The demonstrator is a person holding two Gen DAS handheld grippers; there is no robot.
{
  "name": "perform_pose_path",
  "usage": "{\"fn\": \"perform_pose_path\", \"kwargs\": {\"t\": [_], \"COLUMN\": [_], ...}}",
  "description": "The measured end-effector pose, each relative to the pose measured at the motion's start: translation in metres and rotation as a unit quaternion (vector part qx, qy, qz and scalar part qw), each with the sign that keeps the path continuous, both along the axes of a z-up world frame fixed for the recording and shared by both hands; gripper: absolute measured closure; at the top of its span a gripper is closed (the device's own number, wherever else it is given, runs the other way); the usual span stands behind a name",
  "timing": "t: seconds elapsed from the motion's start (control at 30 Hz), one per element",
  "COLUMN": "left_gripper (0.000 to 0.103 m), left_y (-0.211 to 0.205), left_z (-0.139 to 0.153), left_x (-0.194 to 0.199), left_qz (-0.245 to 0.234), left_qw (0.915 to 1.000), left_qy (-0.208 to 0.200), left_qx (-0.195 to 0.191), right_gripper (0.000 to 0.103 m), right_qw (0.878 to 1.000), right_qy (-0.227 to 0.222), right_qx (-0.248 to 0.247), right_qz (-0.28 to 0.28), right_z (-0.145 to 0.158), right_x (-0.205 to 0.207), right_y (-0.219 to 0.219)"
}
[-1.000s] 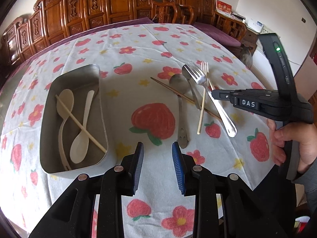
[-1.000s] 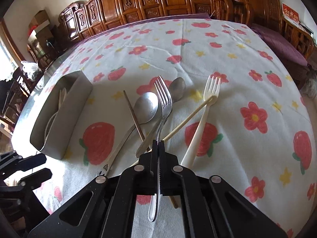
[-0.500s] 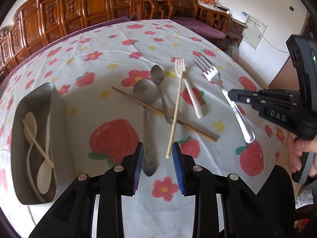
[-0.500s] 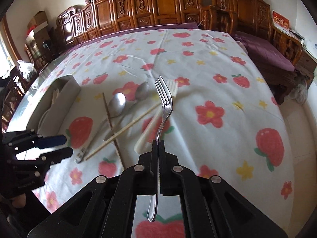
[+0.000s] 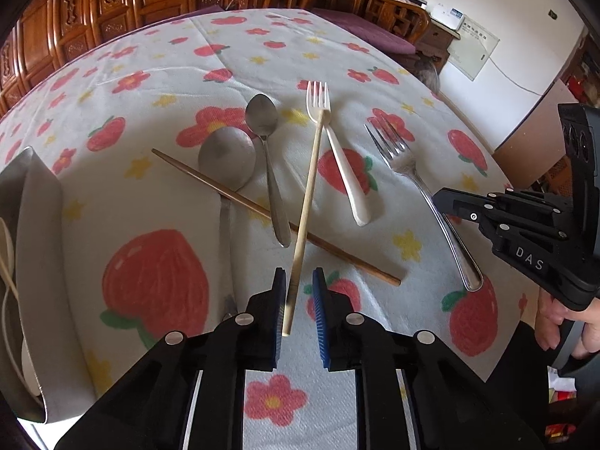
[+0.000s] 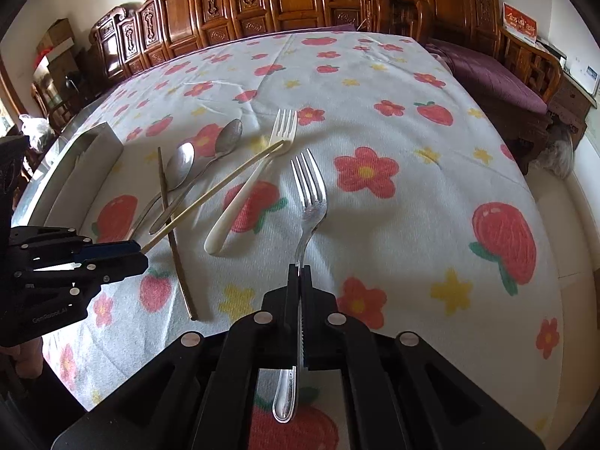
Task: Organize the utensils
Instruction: 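Grasp a wooden chopstick with the left gripper while the right gripper holds the fork, then carry the chopstick into the tray and open the left gripper while the right gripper carries the fork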
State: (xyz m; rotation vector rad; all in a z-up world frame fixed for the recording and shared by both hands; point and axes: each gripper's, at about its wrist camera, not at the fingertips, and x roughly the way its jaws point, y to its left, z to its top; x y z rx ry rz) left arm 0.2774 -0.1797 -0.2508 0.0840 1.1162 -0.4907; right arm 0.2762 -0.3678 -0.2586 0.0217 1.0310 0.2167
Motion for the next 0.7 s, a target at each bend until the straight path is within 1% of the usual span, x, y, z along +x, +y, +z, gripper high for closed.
{"fn": "perform_pose_path", "kwargs": {"t": [0.07,0.23,0.33,0.5,0.7], "left_gripper": [0.092,0.099,0.099,0.099,0.099], "left_y": [-0.002,-0.002,0.000,0.004,0.010], "left_z": [-0.002,-0.003,-0.001,0.013,0.038], "left_x": [0.001,0.001,-0.002,-0.011,-0.029], "left_qz": [-0.002,-0.002,0.001,0.000,-0.002], "left_qw": [1.0000,1.0000,1.0000,0.9998,0.9990], "left_qy": [0.004,0.006,0.003,-0.012,-0.038], "left_qx": [0.000,-0.004,-0.009,-0.016,-0.023], "right_gripper": [0.102,0.102,0.102,0.102,0.100], "right_qw": [1.000,1.000,1.000,1.000,1.000], "right_qy": [0.003,0.002,0.000,0.001,-0.001], "right_qx": [0.003,-0.003,-0.003,-0.006,-0.010], "right_qz": [-0.002,-0.002,0.000,0.000,0.003], "right_z": [-0.003,-0.003,-0.003,-0.003,-0.002], "right_x": [0.001,0.000,0.000,0.001,0.006], "right_y": [-0.002,-0.001,-0.001,-0.001,0.002]}}
